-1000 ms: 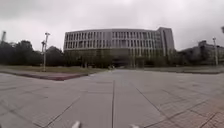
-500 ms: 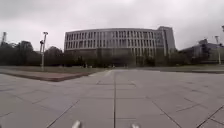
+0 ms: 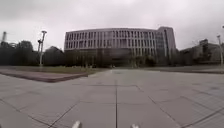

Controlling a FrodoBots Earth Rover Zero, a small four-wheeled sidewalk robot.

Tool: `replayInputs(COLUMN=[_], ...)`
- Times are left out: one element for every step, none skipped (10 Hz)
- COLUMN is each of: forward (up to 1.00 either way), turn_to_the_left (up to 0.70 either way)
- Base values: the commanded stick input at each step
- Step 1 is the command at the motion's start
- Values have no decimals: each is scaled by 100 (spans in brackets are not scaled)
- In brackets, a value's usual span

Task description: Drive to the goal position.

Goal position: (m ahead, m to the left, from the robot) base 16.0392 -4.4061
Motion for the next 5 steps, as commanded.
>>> replayInputs(forward=[70,70,70,70,70], turn_to_the_left=[0,0,0,0,0])
